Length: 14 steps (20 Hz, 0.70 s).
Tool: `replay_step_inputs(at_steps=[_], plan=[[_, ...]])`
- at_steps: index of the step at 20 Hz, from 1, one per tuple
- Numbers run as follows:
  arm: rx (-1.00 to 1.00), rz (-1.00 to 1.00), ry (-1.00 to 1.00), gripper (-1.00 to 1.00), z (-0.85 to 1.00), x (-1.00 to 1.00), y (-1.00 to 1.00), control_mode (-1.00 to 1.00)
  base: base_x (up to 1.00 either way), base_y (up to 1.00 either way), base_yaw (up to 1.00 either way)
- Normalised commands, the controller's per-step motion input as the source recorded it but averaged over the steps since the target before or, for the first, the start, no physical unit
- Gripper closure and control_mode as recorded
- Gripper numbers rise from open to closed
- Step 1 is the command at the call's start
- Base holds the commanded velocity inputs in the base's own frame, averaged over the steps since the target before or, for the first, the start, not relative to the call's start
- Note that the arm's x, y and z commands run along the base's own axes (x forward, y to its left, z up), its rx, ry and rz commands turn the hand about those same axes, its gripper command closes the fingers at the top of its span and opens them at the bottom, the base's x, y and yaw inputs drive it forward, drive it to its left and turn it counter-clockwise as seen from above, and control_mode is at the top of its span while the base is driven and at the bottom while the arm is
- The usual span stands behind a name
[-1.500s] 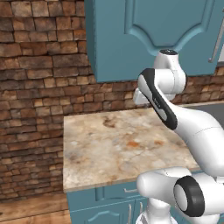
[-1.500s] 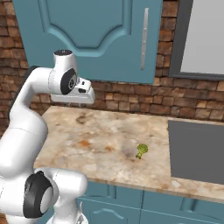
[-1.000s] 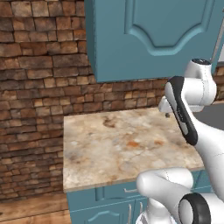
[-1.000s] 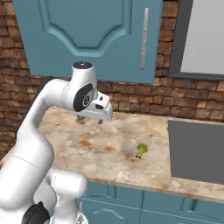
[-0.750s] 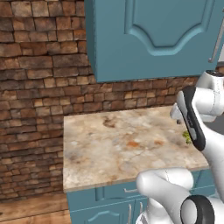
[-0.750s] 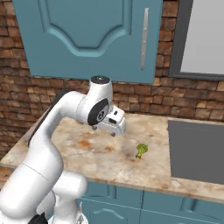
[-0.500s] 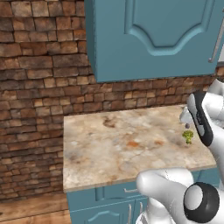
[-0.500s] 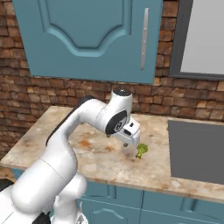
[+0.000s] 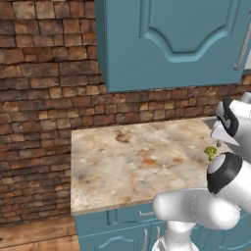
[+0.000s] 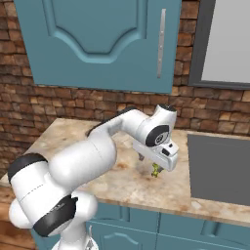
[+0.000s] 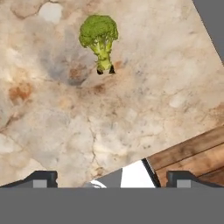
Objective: Place the broccoli in the correct fridge rack based on whether it is a fruit or vegetable. Finally, close the fridge door.
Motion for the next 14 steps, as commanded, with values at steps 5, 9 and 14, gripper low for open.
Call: replay_step_inputs(at_steps=[5,9,14], plan=[[-0.02,-0.02,0.17,-1.0,-0.55,0.27,-0.01,-1.0,0.0,0.0,0.0],[0.0,-0.01,0.06,-1.0,-0.28,0.21,-0.08,-1.0,0.0,0.0,0.0],[0.0,0.0,0.01,-1.0,-0.34,0.28,-0.03,-1.0,0.0,0.0,0.0]])
